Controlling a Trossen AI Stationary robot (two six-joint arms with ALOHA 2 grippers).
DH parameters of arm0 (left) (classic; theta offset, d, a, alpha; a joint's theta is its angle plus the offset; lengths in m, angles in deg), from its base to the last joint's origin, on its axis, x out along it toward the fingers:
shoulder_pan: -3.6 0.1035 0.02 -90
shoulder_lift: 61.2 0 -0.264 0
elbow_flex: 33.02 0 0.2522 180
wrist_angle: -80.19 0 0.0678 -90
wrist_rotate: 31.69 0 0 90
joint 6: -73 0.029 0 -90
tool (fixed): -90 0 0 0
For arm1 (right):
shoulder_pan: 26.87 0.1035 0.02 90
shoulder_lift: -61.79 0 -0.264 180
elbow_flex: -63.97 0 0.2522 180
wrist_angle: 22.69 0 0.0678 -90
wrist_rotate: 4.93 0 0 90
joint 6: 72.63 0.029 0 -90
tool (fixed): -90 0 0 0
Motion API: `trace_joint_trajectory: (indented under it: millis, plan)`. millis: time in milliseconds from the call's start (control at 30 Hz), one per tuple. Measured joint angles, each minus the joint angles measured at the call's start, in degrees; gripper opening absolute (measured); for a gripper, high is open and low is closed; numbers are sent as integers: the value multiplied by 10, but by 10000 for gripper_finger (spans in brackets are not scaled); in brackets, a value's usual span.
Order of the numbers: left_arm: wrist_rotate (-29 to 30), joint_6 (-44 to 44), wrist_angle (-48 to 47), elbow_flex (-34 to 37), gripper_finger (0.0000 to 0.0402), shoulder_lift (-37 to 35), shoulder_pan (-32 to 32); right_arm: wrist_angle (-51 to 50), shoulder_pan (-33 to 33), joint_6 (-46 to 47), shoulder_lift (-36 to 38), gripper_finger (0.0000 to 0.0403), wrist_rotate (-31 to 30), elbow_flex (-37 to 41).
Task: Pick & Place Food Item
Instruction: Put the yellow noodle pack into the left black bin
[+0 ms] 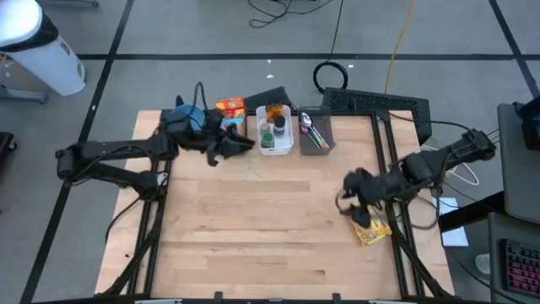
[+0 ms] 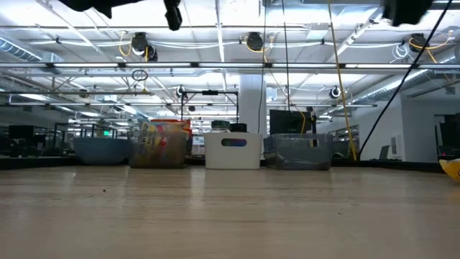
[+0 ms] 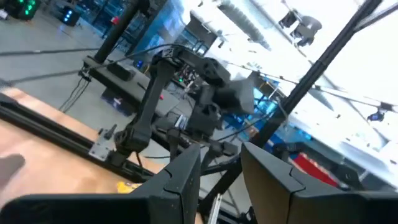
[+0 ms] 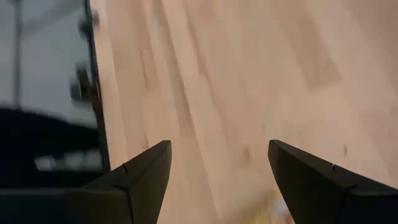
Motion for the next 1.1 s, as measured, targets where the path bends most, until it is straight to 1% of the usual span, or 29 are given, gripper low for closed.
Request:
trace_joint_trajectory:
  millis: [133, 233, 300, 467, 600, 700, 767, 833, 1033, 1100]
  plan:
    - [64, -23, 43, 0, 122, 45, -52, -94, 83, 34, -19, 265, 0, 0]
    - [107, -39, 81, 0, 122, 78, -88, -149, 148, 73, -39, 265, -1, 0]
    - [137, -50, 109, 0, 122, 101, -112, -175, 193, 106, -54, 264, -13, 0]
    - [218, -66, 169, 0, 122, 150, -171, -184, 300, 178, -97, 247, -45, 0]
    - [274, -76, 188, -8, 122, 179, -213, -173, 371, 229, -133, 233, -66, 0]
    - [292, -82, 186, -28, 122, 198, -237, -134, 417, 261, -163, 223, -99, 0]
    - [293, -84, 182, -43, 122, 206, -249, -109, 441, 285, -188, 218, -126, 0]
    - [293, -84, 173, -63, 122, 216, -259, -100, 457, 305, -215, 213, -134, 0]
    - [286, -81, 97, -108, 122, 220, -274, -132, 486, 370, -303, 203, -138, 0]
    - [268, -81, 76, -114, 122, 222, -277, -161, 486, 394, -330, 200, -149, 0]
